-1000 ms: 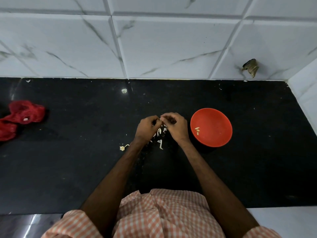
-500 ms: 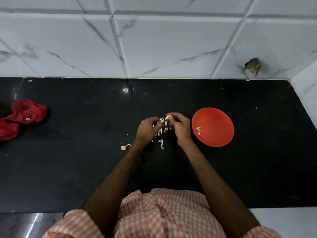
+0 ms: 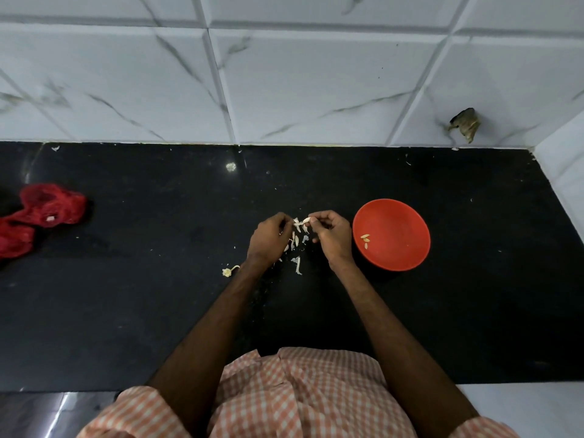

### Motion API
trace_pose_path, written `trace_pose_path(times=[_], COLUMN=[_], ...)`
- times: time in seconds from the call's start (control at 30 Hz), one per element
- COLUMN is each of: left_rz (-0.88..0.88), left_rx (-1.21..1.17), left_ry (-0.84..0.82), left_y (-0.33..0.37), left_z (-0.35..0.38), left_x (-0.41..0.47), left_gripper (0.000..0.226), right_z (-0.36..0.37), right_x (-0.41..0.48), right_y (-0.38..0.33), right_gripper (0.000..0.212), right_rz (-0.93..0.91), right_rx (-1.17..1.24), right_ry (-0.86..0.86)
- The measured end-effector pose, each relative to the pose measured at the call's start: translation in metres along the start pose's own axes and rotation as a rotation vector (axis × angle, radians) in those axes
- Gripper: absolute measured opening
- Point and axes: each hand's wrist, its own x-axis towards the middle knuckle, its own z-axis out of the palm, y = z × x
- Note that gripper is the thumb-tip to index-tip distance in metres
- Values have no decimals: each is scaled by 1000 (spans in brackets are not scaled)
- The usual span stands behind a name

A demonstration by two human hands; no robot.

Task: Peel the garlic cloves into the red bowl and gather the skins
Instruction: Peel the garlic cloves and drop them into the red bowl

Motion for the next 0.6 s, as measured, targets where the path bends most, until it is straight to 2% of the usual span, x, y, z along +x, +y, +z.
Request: trace_pose_path(times=[0.13,0.3,0.43,0.6], left_rz=[-29,-69,-24,-61], left_rx=[-85,-323,-365,-394], left_ry=[-21,-75,-74,-104], left_y=[1,10,10,11], left_z=[2,4,5,6], left_x=[2,0,-2,-3], left_gripper=[20,21,15,14], right_z=[0,3,3,3], right_x=[0,0,0,-2], right_y=[1,3,2,-1], right_gripper=[8,9,8,11], right_rz=[7,10,10,61], right_rx=[-12,22,56,116], right_ry=[5,-6,4,18])
